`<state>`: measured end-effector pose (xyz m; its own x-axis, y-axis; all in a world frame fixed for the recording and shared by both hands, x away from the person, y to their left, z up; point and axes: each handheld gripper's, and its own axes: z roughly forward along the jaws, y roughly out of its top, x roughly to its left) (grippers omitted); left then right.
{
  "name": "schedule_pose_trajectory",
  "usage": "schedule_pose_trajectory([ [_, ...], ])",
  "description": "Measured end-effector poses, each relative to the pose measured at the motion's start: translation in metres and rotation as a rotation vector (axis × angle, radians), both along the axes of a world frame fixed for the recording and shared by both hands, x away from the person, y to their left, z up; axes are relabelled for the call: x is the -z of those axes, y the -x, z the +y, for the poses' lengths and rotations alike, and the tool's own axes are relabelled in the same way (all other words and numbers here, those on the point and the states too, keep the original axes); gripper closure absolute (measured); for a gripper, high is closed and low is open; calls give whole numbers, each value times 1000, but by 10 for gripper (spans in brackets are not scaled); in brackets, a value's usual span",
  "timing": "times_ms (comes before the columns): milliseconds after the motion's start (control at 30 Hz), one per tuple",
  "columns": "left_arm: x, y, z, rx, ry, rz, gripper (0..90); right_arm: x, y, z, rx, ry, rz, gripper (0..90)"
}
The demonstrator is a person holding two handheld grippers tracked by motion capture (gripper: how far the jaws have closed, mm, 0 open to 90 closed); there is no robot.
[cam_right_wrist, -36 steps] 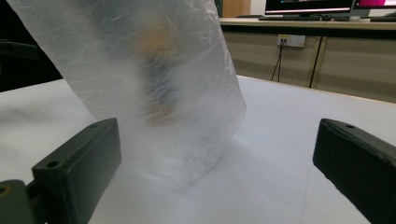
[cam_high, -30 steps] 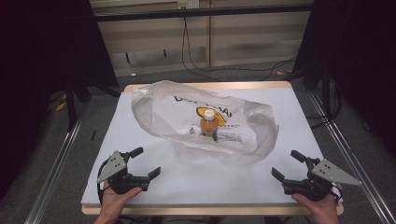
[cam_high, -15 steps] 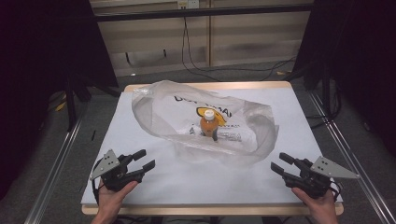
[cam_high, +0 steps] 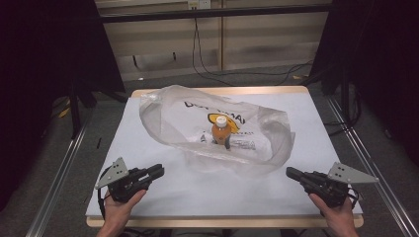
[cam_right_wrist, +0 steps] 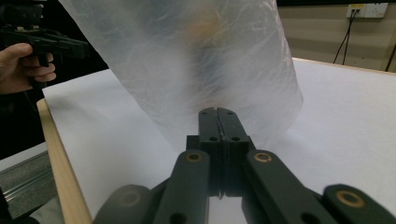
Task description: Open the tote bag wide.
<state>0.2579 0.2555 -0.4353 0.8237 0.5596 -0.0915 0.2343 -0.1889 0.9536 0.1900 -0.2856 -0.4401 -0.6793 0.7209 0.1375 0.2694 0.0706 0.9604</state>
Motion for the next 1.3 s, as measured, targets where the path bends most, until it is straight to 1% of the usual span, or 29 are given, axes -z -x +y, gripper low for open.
schedule_pose_trajectory([
  [33,-3,0,-1,10,10,10,819,-1,0,0,-1,-4,6,900],
  [100,-4,0,-1,13,14,9,843,-4,-2,0,-11,0,7,900],
  [133,-8,0,-3,7,-3,-8,850,-7,-3,0,-14,-7,17,900],
  [167,-8,0,-3,7,-3,-8,855,-8,-4,0,-18,-18,21,900],
  [200,-12,1,-6,36,-6,-26,863,-9,-6,-1,-30,-24,29,900],
  [267,-15,1,-6,45,-12,-36,868,-11,-8,0,-33,-22,29,900],
  [300,-17,2,-9,48,-16,-43,882,-16,-12,1,-46,-30,21,900],
  [333,-17,2,-9,48,-16,-43,886,-16,-12,1,-46,-30,21,900],
  [367,-19,2,-9,61,4,-29,891,-24,-14,1,-50,-40,7,900],
  [433,-22,2,-10,56,17,-21,898,-31,-15,2,-60,-55,2,900],
  [500,-26,0,-10,67,48,7,900,-37,-17,3,-81,-66,9,900],
  [567,-32,-1,-11,69,20,-21,900,-42,-19,6,-87,-60,8,900],
  [600,-33,0,-14,78,50,-3,900,-44,-19,7,-90,-63,11,900],
  [633,-33,0,-14,78,50,-3,900,-44,-19,7,-90,-63,11,900],
  [667,-39,0,-16,82,61,-8,900,-50,-21,8,-92,-65,0,900],
  [700,-42,0,-17,82,54,-21,900,-52,-21,8,-94,-69,-2,900],
  [733,-44,-1,-17,87,62,-25,900,-55,-21,7,-95,-72,0,900],
  [800,-51,-2,-17,90,64,-39,900,-61,-22,7,-97,-83,-16,900],
  [833,-54,-3,-16,92,60,-58,900,-65,-23,7,-98,-83,-22,900],
  [867,-57,-2,-16,85,69,-56,900,-68,-23,7,-101,-87,-32,900],
  [967,-65,-3,-17,94,89,-70,900,-78,-25,10,-111,-95,-46,900],
  [1000,-65,-3,-17,94,89,-70,900,-78,-25,10,-111,-95,-46,900],
  [1033,-73,-4,-20,109,100,-90,900,-84,-27,12,-119,-96,-57,900],
  [1067,-73,-4,-20,109,100,-90,900,-84,-27,12,-119,-96,-57,900],
  [1100,-76,-4,-21,112,100,-104,900,-90,-29,13,-126,-93,-69,900],
  [1167,-82,-4,-24,132,105,-108,900,-98,-31,14,-126,-101,-81,900],
  [1200,-85,-4,-25,127,110,-123,900,-102,-31,14,-125,-104,-85,900],
  [1267,-92,-4,-27,142,114,-140,900,-109,-32,15,-126,-105,-98,900],
  [1300,-96,-3,-28,146,126,-144,900,-112,-33,15,-131,-110,-105,900],
])
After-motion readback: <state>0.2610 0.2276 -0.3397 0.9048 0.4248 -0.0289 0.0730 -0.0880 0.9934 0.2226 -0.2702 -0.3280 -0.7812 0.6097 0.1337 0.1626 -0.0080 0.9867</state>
